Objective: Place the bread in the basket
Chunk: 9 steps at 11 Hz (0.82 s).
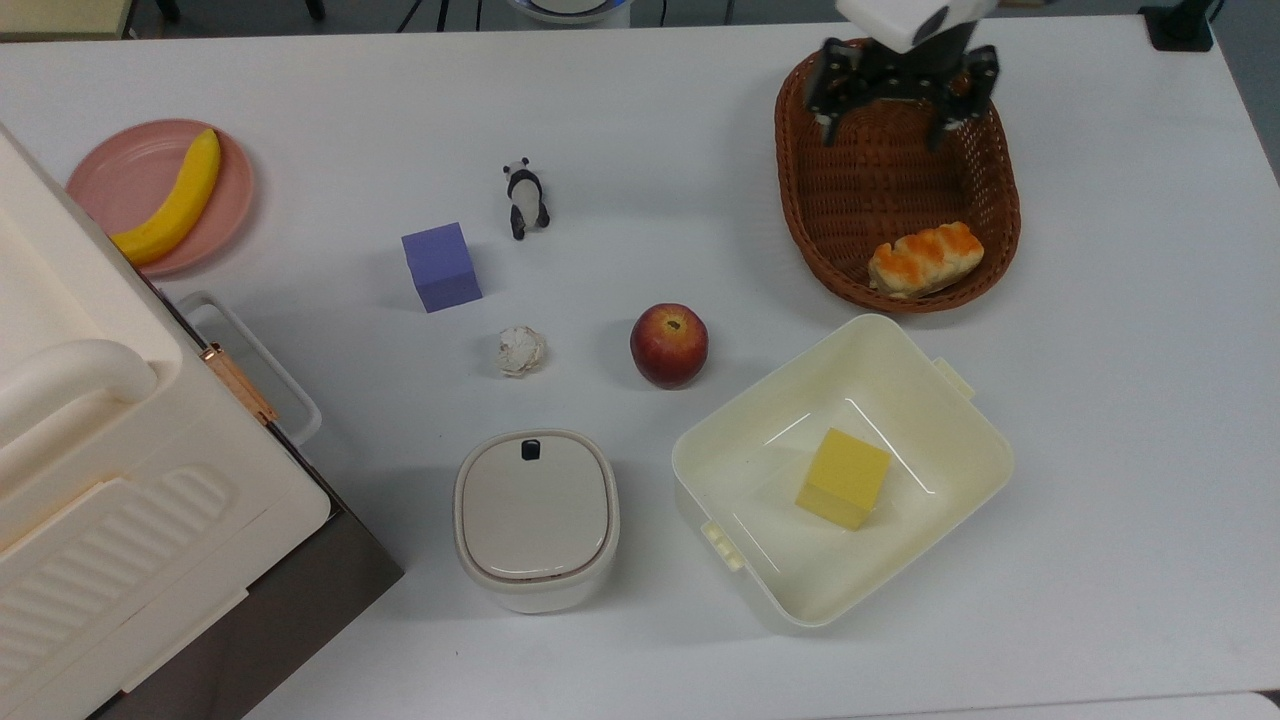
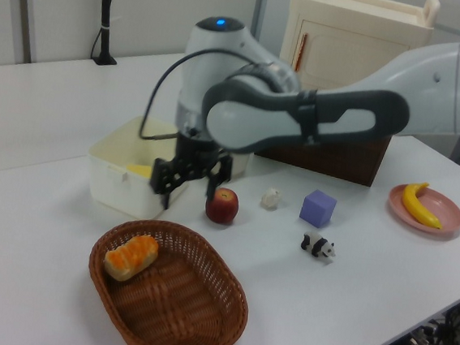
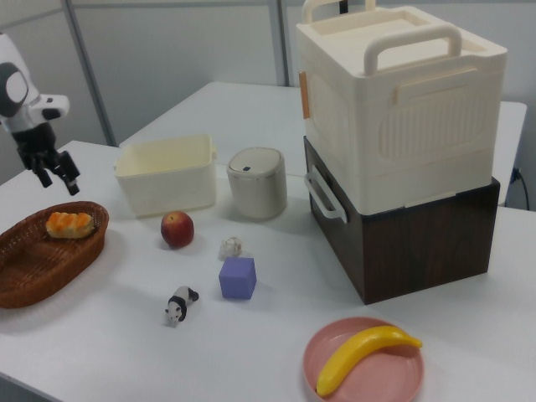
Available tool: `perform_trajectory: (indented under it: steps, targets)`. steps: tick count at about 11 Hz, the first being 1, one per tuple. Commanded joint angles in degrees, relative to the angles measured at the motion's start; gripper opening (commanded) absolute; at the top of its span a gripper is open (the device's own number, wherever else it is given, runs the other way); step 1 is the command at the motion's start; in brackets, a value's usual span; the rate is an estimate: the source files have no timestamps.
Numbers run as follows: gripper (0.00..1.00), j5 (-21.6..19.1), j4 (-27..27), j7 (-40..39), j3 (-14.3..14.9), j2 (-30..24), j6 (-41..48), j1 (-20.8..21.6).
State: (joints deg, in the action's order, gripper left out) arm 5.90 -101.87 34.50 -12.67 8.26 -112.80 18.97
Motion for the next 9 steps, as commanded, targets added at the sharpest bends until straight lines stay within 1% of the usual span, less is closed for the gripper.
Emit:
perform_trajectory:
  steps: [1, 3, 4, 5, 6, 7, 8, 9]
  targets:
    - [1.00, 0.43, -0.43, -11.27, 0.54, -6.92, 8.45, -5.41]
    - [1.00, -0.45, -0.26, -18.55, 1.50, -11.14, 13.46, -10.33]
    - [1.00, -0.71, -0.26, -21.29, 2.81, -12.56, 15.31, -11.58]
    - [1.00, -0.98, -0.26, -23.23, 5.09, -13.35, 15.68, -12.20]
    - [1.00, -2.54, 0.44, -25.86, 7.03, -13.45, 15.85, -13.34]
    - [1.00, -5.43, 1.06, -29.54, 9.39, -13.71, 16.81, -14.83]
    - [1.00, -7.81, 2.54, -33.23, 11.94, -14.06, 18.13, -15.45]
    - [1.00, -8.96, 3.77, -34.22, 13.79, -13.98, 19.53, -15.63]
